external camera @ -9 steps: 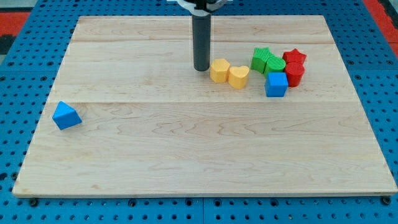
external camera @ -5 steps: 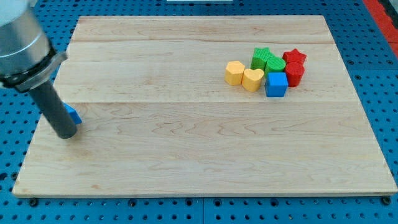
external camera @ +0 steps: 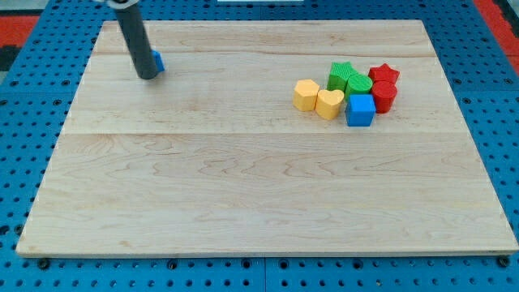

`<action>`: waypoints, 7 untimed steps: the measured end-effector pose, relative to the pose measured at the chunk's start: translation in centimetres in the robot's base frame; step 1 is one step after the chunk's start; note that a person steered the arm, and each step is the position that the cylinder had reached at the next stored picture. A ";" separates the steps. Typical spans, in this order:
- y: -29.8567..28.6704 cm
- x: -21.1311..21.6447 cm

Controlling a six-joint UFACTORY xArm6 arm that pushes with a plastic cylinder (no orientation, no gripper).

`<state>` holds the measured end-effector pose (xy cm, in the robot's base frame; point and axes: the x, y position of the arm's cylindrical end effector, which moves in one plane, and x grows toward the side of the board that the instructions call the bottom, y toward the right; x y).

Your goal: Slide the blue triangle to the top center

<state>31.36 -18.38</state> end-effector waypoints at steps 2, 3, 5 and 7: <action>-2.1 -3.4; 7.8 -4.6; 4.2 -2.6; 11.2 -2.0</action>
